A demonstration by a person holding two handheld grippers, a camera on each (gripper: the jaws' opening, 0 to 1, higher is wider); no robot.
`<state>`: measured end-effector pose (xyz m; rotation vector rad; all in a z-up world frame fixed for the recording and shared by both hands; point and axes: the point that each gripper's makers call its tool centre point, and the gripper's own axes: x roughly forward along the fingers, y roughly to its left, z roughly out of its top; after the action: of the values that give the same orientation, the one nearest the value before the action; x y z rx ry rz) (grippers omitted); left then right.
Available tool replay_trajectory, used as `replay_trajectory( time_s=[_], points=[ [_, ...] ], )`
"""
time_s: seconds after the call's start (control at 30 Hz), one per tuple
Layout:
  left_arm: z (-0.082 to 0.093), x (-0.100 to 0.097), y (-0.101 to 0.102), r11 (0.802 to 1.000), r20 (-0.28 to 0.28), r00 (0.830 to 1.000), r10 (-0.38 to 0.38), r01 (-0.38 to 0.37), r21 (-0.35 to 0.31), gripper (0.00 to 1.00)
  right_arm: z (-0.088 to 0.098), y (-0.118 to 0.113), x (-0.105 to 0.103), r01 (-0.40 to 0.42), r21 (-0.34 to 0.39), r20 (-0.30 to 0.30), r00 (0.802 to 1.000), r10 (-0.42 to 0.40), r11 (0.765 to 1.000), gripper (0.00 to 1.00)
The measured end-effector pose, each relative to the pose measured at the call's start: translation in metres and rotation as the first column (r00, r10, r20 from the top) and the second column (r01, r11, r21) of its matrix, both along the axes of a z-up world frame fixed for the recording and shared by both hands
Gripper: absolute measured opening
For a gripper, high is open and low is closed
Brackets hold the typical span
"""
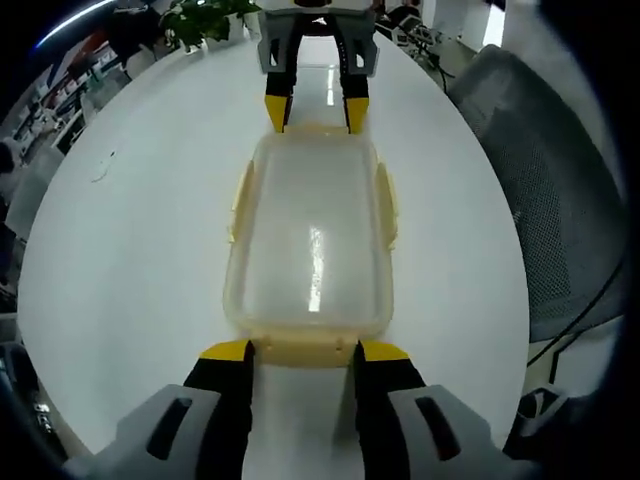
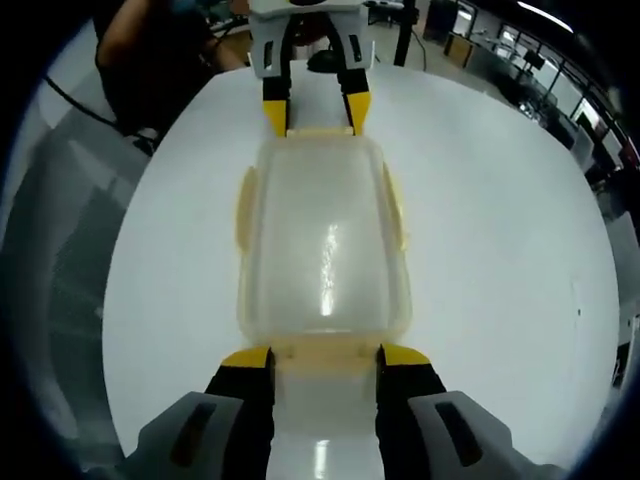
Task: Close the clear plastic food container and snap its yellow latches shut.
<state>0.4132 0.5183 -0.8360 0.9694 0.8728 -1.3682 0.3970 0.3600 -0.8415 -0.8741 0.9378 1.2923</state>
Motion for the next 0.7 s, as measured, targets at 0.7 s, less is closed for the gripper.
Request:
replay_trajectory(
  time_s=[0.7],
  points=[
    [0.0025, -0.0007, 0.0047, 1.0, 0.028, 0.999, -0.016, 0.015, 0.018, 0.37, 0.0017, 0.0047, -0.0014, -0.003, 0.03, -0.009, 1.0, 0.003, 1.0, 0.38]
  ],
)
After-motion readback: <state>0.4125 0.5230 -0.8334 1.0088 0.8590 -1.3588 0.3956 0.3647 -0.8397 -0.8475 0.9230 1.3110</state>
